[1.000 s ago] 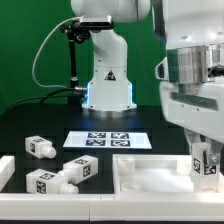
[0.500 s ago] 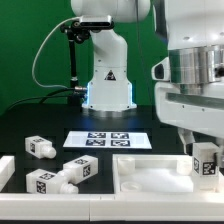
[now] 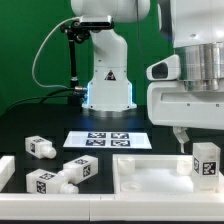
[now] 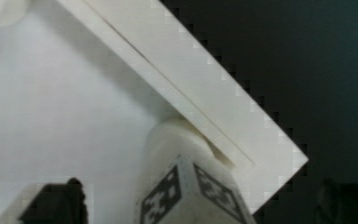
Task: Assemble one leg
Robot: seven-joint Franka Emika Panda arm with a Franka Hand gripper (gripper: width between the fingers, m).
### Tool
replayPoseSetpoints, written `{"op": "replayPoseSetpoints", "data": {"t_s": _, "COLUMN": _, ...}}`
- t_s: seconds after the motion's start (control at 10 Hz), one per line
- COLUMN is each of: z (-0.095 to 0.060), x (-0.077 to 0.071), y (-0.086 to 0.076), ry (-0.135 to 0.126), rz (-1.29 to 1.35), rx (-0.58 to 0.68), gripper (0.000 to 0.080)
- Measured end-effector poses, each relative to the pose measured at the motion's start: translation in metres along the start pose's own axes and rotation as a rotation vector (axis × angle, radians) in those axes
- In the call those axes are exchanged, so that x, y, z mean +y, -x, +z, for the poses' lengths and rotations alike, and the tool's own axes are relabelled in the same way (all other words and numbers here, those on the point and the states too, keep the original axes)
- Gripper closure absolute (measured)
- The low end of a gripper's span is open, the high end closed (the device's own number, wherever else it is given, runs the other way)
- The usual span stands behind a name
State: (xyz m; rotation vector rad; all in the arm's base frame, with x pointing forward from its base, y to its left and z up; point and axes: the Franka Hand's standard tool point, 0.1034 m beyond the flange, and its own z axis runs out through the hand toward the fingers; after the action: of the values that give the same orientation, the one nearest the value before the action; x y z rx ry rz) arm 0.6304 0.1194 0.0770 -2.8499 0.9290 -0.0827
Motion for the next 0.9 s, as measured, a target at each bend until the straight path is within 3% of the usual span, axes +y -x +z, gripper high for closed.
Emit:
{"op": "replayPoseSetpoints", "data": {"t_s": 0.1, "z": 0.001, "x": 0.003, "y": -0.002, "ry": 0.005, "rz": -0.202, "rx": 0.026, "gripper": 0.0151}}
{"op": "replayPoseSetpoints", "data": {"t_s": 0.2, "z": 0.002, "x": 0.011, "y": -0.009, "ry": 0.022, "rz": -0.464, "rx": 0.029, "gripper": 0.0151}}
{"op": "replayPoseSetpoints", "data": {"t_s": 0.3, "z": 0.002, "x": 0.009, "y": -0.015, "ry": 0.047, "rz": -0.626, "rx": 0.031, "gripper": 0.0151}}
{"op": "replayPoseSetpoints", "data": {"t_s": 0.4, "z": 0.003, "x": 0.008, "y": -0.015, "ry": 0.045, "rz": -0.62, "rx": 0.034, "gripper": 0.0151}}
{"op": "replayPoseSetpoints", "data": {"t_s": 0.5, "z": 0.003, "x": 0.009, "y": -0.015, "ry": 0.045, "rz": -0.592, "rx": 0.034, "gripper": 0.0258}}
{"op": "replayPoseSetpoints", "data": {"t_s": 0.6, "z": 0.003, "x": 0.009, "y": -0.015, "ry": 0.044, "rz": -0.557, "rx": 0.034, "gripper": 0.0258}}
{"op": "replayPoseSetpoints", "data": {"t_s": 0.8, "z": 0.004, "x": 0.009, "y": -0.015, "ry": 0.041, "rz": -0.415, "rx": 0.036, "gripper": 0.052}}
{"op": "replayPoseSetpoints", "data": {"t_s": 0.9, "z": 0.004, "x": 0.009, "y": -0.015, "ry": 0.041, "rz": -0.38, "rx": 0.037, "gripper": 0.0515}}
